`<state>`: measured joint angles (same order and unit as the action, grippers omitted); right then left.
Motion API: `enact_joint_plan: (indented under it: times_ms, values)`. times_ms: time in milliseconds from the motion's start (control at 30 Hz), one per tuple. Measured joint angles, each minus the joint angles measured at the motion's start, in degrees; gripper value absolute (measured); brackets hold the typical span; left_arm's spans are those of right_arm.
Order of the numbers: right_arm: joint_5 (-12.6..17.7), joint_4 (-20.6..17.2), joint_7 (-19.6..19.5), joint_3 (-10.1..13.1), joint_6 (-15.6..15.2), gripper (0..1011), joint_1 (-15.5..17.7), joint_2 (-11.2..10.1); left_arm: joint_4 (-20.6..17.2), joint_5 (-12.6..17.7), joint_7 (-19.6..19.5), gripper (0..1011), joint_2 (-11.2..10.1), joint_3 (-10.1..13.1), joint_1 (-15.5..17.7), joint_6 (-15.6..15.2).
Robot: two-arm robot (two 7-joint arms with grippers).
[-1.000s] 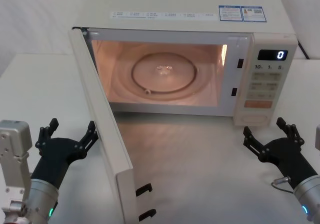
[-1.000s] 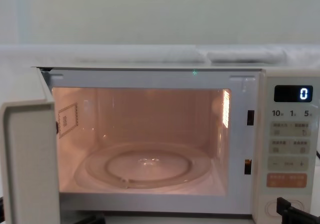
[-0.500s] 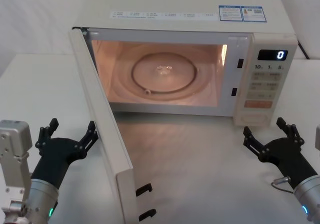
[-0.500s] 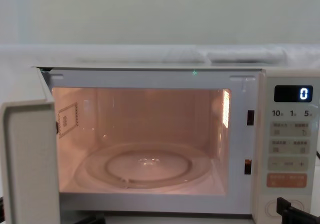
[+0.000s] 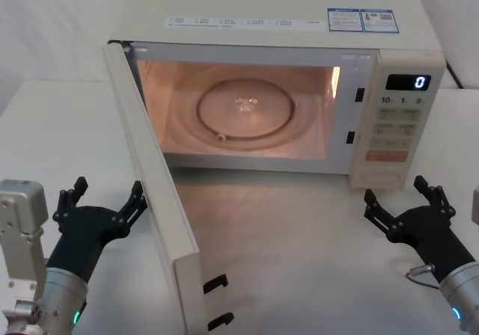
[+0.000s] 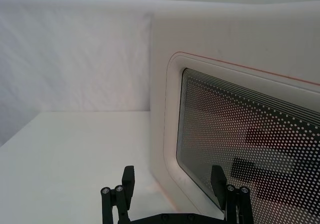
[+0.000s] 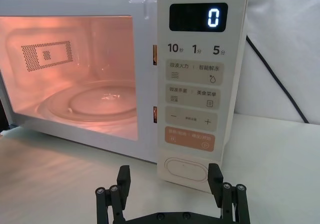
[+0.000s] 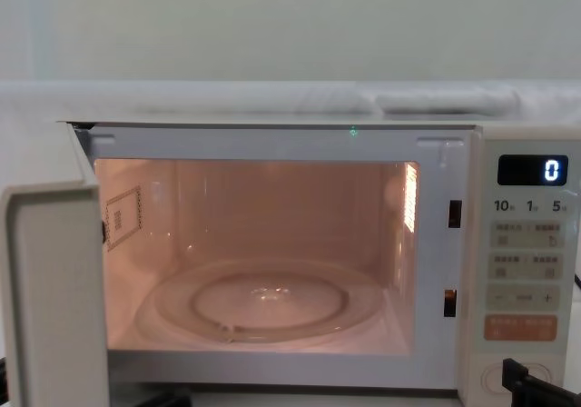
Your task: Press the button to open the microwave door with one hand; close the microwave door with the other hand.
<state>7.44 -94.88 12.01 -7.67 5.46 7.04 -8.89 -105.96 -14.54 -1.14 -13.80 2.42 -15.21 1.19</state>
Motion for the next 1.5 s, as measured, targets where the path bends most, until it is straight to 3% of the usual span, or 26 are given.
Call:
enact_joint_plan:
  times_ms: [467, 633, 900, 1500]
  values:
    - [0.0, 0.0, 0.0, 0.0, 0.0, 1002, 0.0, 0.0, 0.0, 0.0, 0.0, 1000, 0.0, 0.0, 0.0, 0.0]
    - [0.0, 0.0, 0.0, 0.0, 0.0, 1003, 0.0, 0.0, 0.0, 0.0, 0.0, 916, 0.0, 0.0, 0.0, 0.0]
    - [0.0, 0.0, 0.0, 0.0, 0.0, 1002, 0.0, 0.0, 0.0, 0.0, 0.0, 708, 0.0, 0.0, 0.0, 0.0]
    - [0.0, 0.0, 0.0, 0.0, 0.0, 1002, 0.0, 0.0, 0.0, 0.0, 0.0, 81, 0.0, 0.0, 0.0, 0.0]
